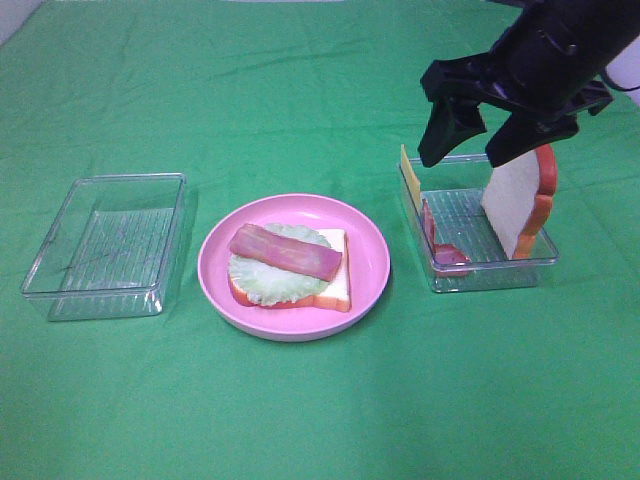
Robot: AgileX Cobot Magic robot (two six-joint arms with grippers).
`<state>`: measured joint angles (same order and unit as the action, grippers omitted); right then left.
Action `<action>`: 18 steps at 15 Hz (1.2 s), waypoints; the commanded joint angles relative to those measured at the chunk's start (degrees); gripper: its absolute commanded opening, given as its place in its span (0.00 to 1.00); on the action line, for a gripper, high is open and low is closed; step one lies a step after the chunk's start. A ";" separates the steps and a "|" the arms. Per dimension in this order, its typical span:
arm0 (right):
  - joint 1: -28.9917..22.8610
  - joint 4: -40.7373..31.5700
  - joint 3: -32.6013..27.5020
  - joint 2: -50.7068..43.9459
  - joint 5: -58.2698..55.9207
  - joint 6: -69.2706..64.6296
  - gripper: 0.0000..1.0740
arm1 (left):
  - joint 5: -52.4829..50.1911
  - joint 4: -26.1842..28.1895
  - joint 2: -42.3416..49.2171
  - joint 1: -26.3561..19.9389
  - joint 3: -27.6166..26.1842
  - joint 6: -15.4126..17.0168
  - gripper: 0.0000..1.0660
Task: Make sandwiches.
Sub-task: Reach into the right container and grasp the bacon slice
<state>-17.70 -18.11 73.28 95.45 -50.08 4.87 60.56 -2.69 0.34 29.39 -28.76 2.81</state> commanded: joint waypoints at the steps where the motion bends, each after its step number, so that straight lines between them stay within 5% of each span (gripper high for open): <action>1: -0.52 0.34 5.04 6.07 -2.52 -0.80 0.56 | -0.63 0.34 1.09 0.46 0.11 -0.11 0.70; 9: -0.46 0.40 9.17 20.45 -2.52 -1.78 0.53 | -0.63 0.34 1.09 0.46 0.11 -0.11 0.70; 11: -0.46 0.69 9.17 20.97 -2.46 -1.78 0.38 | -0.63 0.34 1.09 0.46 0.11 -0.11 0.70; 14: -0.46 0.69 9.17 20.97 -2.58 -1.78 0.01 | -0.63 0.34 1.09 0.46 0.11 -0.11 0.70; 18: -0.46 0.69 9.17 19.02 -2.58 -1.78 0.00 | -0.63 0.34 1.09 0.46 0.11 -0.11 0.70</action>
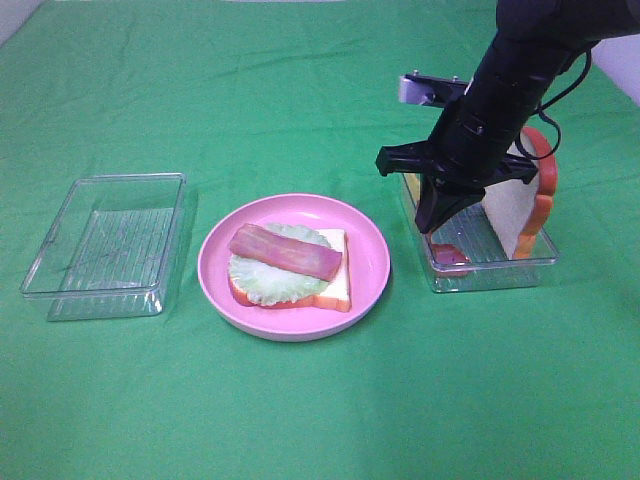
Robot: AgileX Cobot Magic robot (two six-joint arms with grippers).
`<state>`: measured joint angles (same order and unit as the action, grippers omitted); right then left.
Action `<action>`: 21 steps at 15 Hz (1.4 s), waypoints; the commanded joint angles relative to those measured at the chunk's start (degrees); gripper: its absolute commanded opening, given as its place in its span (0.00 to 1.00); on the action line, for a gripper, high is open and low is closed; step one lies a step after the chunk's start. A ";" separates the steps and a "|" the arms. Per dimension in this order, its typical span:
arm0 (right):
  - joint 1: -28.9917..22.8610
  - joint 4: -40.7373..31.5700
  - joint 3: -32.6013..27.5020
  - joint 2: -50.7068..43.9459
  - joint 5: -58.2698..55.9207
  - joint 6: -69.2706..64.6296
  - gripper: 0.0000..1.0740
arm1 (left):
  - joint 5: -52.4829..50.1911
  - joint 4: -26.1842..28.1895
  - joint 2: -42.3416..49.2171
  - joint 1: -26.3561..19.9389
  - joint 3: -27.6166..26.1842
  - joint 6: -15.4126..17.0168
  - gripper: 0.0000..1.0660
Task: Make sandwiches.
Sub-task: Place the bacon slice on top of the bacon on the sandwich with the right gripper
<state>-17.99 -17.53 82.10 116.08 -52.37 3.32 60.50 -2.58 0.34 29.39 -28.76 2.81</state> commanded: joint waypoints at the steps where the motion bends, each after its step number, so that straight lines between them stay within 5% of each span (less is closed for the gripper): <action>1: -0.17 0.23 0.34 -2.75 -0.46 -0.23 0.00 | -0.57 0.23 1.09 0.46 0.11 -0.11 0.70; 7: -0.17 -7.91 0.34 -11.34 -6.99 5.04 0.00 | -0.57 0.23 1.09 0.46 0.11 -0.11 0.70; 14: -2.92 -51.28 0.34 -6.07 -4.53 29.22 0.00 | -0.57 0.23 1.09 0.46 0.11 -0.11 0.70; 21: -10.60 -54.72 0.34 3.04 6.65 31.40 0.00 | -0.57 0.23 1.09 0.46 0.11 -0.11 0.70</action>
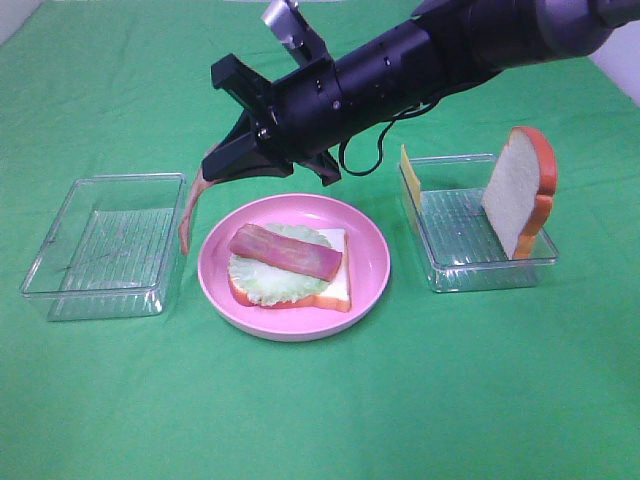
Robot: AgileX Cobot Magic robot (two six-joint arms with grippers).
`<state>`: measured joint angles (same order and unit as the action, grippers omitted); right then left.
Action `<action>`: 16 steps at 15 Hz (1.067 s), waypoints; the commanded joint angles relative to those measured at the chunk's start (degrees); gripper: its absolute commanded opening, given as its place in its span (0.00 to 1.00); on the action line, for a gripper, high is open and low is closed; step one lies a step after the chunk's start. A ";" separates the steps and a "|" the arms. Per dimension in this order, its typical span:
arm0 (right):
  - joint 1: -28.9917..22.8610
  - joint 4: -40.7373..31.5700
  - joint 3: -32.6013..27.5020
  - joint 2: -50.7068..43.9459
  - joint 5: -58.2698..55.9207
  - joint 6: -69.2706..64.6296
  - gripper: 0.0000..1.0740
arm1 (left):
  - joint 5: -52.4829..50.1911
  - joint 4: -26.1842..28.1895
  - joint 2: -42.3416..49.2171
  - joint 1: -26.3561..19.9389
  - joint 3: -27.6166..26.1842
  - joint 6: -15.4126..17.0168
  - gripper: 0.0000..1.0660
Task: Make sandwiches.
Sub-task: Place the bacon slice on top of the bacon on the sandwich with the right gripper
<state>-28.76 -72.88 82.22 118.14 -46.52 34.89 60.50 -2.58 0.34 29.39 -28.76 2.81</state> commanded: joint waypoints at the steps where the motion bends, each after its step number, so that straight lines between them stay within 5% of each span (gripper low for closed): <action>1: 0.92 4.18 0.23 1.03 1.66 -2.69 0.00 | -0.57 0.23 1.09 0.46 0.11 -0.11 0.70; 8: 2.06 39.48 0.23 0.34 3.95 -28.88 0.00 | -0.57 0.23 1.09 0.46 0.11 -0.11 0.70; 11: 2.06 42.17 0.23 0.34 3.95 -31.63 0.04 | -0.57 0.23 1.09 0.46 0.11 -0.11 0.70; 14: 2.06 42.28 0.29 -0.29 2.75 -31.68 0.47 | -0.57 0.23 1.09 0.46 0.11 -0.11 0.70; 16: 2.06 45.09 0.29 -2.92 2.06 -31.57 0.63 | -0.57 0.17 1.09 0.46 0.11 -0.11 0.70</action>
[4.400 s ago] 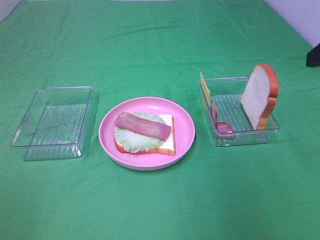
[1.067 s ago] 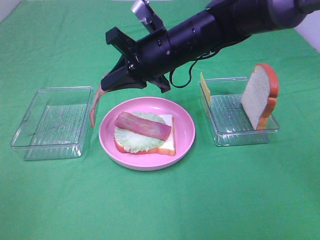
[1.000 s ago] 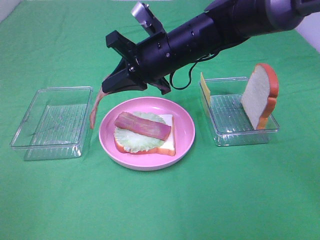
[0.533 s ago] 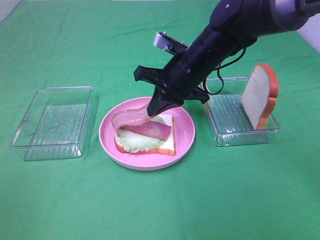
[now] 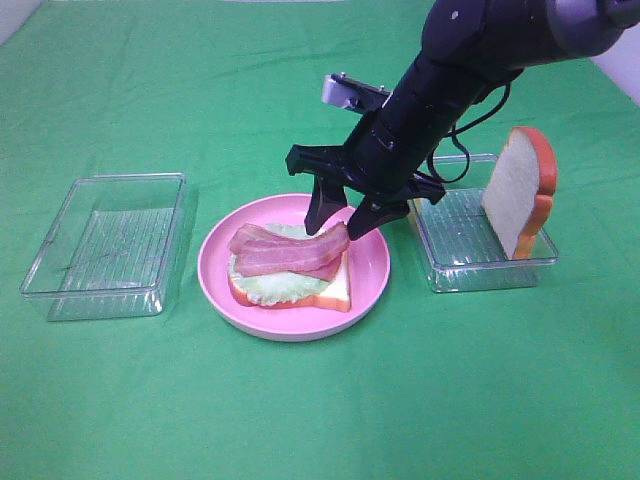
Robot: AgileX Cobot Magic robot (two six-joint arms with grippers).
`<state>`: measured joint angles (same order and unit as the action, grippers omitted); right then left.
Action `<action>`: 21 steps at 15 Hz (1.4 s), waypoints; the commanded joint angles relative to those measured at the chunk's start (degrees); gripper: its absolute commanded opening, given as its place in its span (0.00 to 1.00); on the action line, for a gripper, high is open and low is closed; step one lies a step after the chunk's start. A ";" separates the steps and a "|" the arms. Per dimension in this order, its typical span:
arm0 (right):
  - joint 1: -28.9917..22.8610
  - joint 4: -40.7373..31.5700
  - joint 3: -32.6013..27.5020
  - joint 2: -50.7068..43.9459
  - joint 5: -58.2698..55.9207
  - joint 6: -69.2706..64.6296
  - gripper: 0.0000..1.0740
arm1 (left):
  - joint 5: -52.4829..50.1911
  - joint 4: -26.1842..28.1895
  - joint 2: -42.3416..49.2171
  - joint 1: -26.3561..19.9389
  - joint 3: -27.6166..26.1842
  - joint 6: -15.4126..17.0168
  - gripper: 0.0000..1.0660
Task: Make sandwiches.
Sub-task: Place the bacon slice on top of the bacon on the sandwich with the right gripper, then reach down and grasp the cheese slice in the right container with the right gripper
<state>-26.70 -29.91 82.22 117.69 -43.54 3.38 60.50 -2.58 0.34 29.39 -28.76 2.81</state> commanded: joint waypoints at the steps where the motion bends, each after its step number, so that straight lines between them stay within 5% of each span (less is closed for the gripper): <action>1: 0.00 3.50 0.29 -3.15 -1.03 -0.11 0.63 | -0.57 0.17 1.09 0.46 0.11 -0.11 0.70; 5: 1.72 16.56 0.46 -10.60 -2.06 -7.16 0.63 | -0.57 0.17 1.09 0.46 0.11 -0.11 0.70; 11: 6.13 18.51 10.31 -7.96 -9.74 -7.39 0.63 | -0.57 0.17 1.09 0.46 0.11 -0.11 0.70; 16: 6.13 21.89 25.15 5.39 -18.62 -9.74 0.58 | -0.57 0.17 1.09 0.46 0.11 -0.11 0.70; 21: 6.13 21.94 27.67 10.60 -19.65 -9.74 0.55 | -0.57 0.17 1.09 0.46 0.11 -0.11 0.70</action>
<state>-20.80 -8.42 109.49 127.65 -62.85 -5.84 60.45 -2.58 0.34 29.39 -28.76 2.81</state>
